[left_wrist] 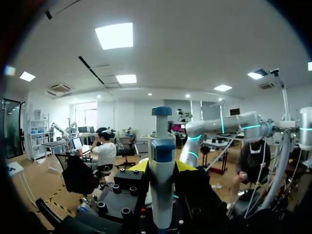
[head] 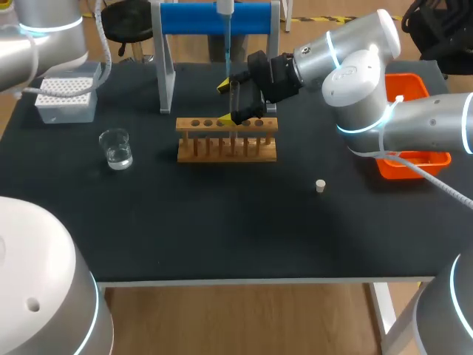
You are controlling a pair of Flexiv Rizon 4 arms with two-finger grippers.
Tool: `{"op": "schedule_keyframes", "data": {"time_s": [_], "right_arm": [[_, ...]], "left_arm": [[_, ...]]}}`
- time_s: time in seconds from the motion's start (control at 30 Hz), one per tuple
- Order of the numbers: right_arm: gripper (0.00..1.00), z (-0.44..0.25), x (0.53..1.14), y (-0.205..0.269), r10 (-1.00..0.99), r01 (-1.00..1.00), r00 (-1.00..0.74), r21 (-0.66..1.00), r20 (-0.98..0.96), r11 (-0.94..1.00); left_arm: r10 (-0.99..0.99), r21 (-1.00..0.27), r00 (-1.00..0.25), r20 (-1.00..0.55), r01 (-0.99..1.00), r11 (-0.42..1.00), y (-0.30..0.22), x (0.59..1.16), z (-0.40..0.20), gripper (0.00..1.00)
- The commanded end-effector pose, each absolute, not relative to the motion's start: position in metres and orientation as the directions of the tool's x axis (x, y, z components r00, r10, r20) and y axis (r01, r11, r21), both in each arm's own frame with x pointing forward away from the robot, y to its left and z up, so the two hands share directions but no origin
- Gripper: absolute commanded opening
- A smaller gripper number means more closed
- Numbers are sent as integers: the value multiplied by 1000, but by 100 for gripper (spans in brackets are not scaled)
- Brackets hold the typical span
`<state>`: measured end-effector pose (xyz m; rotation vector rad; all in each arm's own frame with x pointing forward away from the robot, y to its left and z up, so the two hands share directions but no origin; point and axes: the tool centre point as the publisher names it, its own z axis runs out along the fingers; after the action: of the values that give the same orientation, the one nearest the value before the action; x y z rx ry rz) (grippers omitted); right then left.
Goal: Invert the test tube, pick up the pipette, mount the tip to pipette, aspirate from beaker and dispense into the tube, eject the tip, return the pipette, and cap with the stopper.
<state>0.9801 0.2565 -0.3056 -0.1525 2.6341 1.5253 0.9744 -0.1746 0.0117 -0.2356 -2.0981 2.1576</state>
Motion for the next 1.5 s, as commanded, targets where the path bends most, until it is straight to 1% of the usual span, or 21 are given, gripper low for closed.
{"op": "schedule_keyframes", "data": {"time_s": [0.03,0.53,1.5], "right_arm": [[100,-305,981,256,-42,-133,-991,858,-130,496],[100,-305,981,256,-42,-133,-991,858,-130,496],[100,-305,981,256,-42,-133,-991,858,-130,496]], "left_arm": [[211,-999,-977,-26,20,-30,-178,979,11,0],[239,-999,-970,-40,31,-43,-183,980,5,0],[241,-998,-970,-21,6,-64,-181,980,-9,0]]}}
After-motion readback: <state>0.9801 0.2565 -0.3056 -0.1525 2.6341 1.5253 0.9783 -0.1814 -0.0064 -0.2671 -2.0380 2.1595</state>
